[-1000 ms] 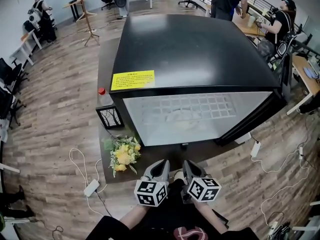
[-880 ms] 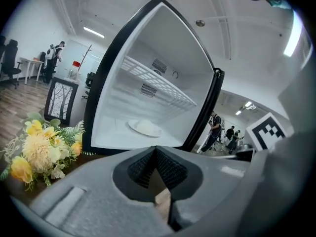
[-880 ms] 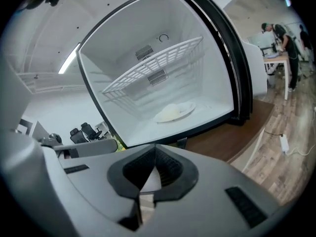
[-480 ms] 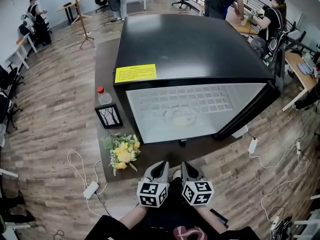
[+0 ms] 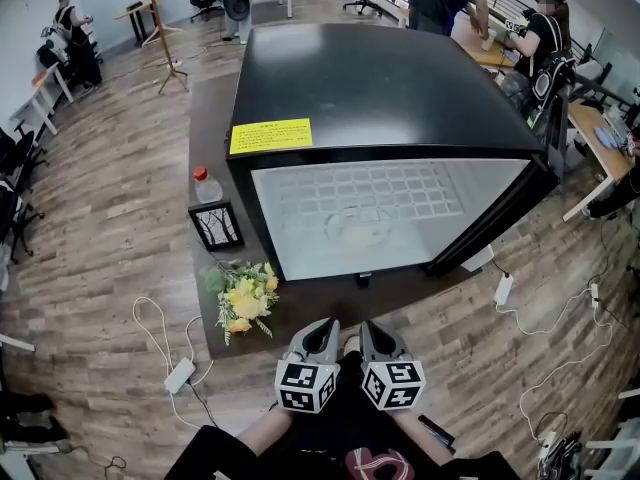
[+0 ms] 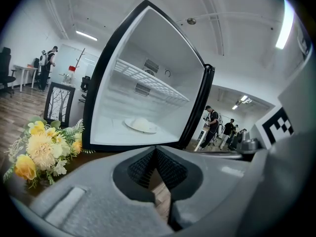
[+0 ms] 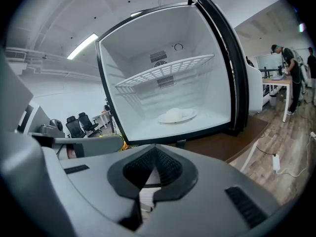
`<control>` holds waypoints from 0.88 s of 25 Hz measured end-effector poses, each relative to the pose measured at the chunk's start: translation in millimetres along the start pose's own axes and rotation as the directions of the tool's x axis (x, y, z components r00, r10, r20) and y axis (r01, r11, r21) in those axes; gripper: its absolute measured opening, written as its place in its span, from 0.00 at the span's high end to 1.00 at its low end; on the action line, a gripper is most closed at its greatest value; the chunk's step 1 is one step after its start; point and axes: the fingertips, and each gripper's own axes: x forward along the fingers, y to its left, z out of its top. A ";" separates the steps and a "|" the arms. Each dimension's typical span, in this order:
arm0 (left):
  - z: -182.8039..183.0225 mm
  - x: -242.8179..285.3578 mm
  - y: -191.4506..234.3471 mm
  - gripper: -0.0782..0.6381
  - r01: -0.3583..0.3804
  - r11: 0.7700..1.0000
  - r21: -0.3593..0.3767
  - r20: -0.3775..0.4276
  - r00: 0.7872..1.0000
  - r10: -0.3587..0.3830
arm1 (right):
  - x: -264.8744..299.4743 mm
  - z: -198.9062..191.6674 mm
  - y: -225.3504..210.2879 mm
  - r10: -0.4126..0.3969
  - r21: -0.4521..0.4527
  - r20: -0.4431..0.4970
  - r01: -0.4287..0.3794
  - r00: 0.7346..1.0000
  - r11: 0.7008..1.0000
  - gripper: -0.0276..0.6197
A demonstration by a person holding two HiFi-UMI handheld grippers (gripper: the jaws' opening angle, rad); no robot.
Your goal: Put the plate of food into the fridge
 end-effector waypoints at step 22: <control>3.7 4.2 -9.3 0.88 0.027 0.999 0.024 0.006 1.000 -0.027 | -5.0 4.2 -2.1 -0.014 -0.014 0.019 0.015 1.000 1.000 0.95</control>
